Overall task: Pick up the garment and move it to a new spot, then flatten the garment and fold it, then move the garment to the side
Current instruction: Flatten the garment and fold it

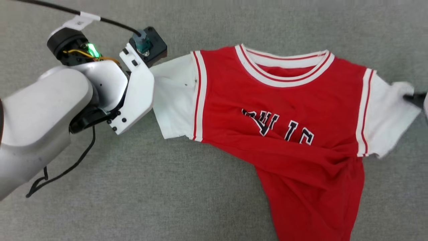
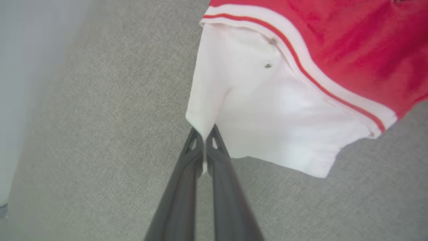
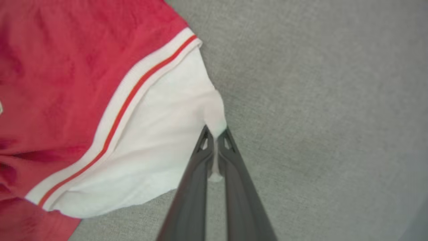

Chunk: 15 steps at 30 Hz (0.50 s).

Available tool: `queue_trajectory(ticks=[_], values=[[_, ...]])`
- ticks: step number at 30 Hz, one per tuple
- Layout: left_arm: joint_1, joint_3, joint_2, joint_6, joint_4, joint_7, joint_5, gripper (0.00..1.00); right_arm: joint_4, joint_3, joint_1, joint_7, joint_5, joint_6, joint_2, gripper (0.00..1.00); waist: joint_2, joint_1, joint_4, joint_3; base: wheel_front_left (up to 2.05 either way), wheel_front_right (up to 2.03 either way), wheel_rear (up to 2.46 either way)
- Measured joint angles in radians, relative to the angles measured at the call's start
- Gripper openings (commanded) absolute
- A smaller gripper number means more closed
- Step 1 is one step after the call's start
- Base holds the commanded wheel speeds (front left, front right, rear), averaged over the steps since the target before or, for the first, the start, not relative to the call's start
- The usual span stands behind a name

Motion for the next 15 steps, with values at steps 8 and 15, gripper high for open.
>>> queue_trajectory(ticks=[8, 15], values=[[0.0, 0.0, 0.0, 0.0, 0.019, -0.153, 0.03, 0.0, -0.035, 0.015, -0.071, -0.166, -0.024, 0.0, -0.05, 0.0, 0.0, 0.0, -0.003, -0.124, 0.0, 0.0, 0.0], [-0.062, 0.029, 0.008, 0.0, 0.034, -0.288, 0.083, 0.0, -0.057, 0.01, -0.148, -0.268, -0.04, 0.0, -0.081, 0.0, 0.0, 0.0, -0.007, -0.22, 0.0, 0.0, 0.0]])
